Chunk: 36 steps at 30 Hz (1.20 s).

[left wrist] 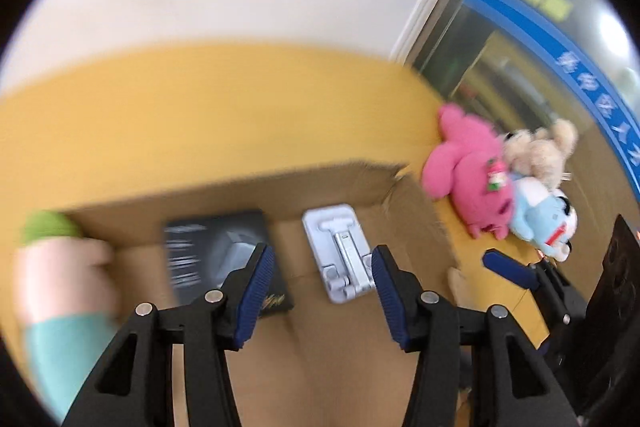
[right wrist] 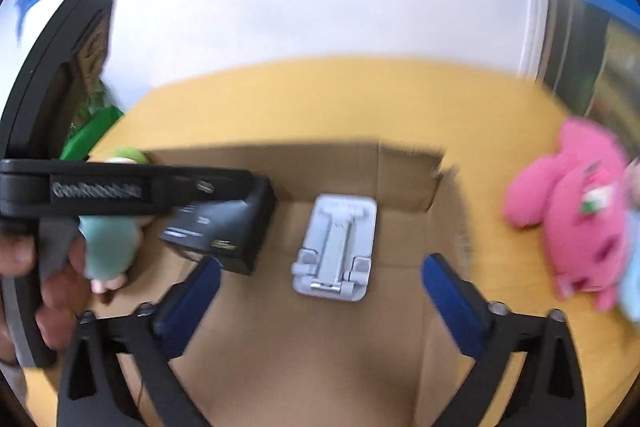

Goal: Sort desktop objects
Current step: 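Carry the phone stand into the cardboard box and open both tools, then move both tools to the black sunglasses and close on them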

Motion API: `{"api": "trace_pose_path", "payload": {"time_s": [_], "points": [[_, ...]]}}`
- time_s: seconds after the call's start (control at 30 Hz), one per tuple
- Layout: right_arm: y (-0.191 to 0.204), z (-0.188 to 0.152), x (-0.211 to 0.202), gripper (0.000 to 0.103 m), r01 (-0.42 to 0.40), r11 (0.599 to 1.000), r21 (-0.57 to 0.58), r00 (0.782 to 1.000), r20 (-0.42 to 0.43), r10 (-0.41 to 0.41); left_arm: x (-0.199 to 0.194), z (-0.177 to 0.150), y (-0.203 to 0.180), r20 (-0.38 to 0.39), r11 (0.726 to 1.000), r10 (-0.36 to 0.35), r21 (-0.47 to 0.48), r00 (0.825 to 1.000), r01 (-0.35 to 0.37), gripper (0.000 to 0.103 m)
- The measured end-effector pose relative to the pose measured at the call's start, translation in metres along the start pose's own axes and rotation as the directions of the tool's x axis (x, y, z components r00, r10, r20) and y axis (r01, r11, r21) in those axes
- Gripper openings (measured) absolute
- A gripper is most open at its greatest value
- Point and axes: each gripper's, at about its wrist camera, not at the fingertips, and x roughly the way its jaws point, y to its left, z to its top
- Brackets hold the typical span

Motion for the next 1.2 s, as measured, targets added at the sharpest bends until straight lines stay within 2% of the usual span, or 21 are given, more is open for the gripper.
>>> {"api": "trace_pose_path", "payload": {"time_s": [0.03,0.07,0.1,0.13,0.2,0.33,0.47,0.67,0.73,0.87,1.03,1.2], "points": [[0.007,-0.005,-0.024,0.103,0.001,1.000,-0.019,0.999,0.041,0.000,-0.034,-0.009,-0.004,0.064,0.999,0.016,0.031,0.998,-0.018,0.059],[0.020,-0.015,-0.046,0.103,-0.002,0.999,-0.033,0.998,0.067,0.004,-0.064,-0.018,-0.006,0.124,0.997,0.035,0.057,0.992,-0.042,0.068],[0.029,-0.015,-0.060,0.103,-0.007,0.999,-0.047,0.996,0.093,0.011,-0.094,-0.030,-0.009,0.186,0.994,0.060,0.079,0.981,-0.075,0.079],[0.039,-0.017,-0.074,0.103,-0.008,0.998,-0.056,0.993,0.117,0.014,-0.125,-0.044,-0.012,0.251,0.989,0.087,0.093,0.964,-0.113,0.082],[0.048,-0.039,-0.099,0.103,-0.003,0.998,-0.060,0.989,0.148,0.012,-0.176,-0.075,-0.017,0.338,0.982,0.115,0.105,0.934,-0.159,0.082],[0.057,-0.062,-0.113,0.103,0.003,0.998,-0.068,0.988,0.157,0.008,-0.223,-0.129,-0.023,0.383,0.978,0.109,0.126,0.917,-0.169,0.082],[0.075,-0.093,-0.142,0.103,0.011,0.997,-0.082,0.986,0.164,0.002,-0.228,-0.174,-0.033,0.381,0.978,0.116,0.116,0.917,-0.171,0.082],[0.082,-0.139,-0.135,0.103,0.016,0.994,-0.104,0.992,0.128,-0.003,-0.213,-0.227,-0.043,0.319,0.982,0.084,0.132,0.944,-0.132,0.082],[0.083,-0.150,-0.134,0.103,0.012,0.995,-0.096,0.993,0.116,-0.001,-0.206,-0.243,-0.046,0.306,0.977,0.100,0.149,0.947,-0.152,0.082],[0.085,-0.162,-0.131,0.103,0.024,0.995,-0.100,0.994,0.112,-0.013,-0.192,-0.261,-0.047,0.270,0.972,0.121,0.165,0.955,-0.169,0.082],[0.083,-0.169,-0.128,0.103,0.022,0.995,-0.096,0.995,0.102,-0.012,-0.176,-0.274,-0.042,0.226,0.982,0.089,0.146,0.970,-0.124,0.082],[0.074,-0.180,-0.122,0.103,-0.018,0.997,-0.069,0.997,0.069,0.023,-0.158,-0.291,-0.030,0.165,0.993,0.039,0.102,0.985,-0.056,0.082]]}}
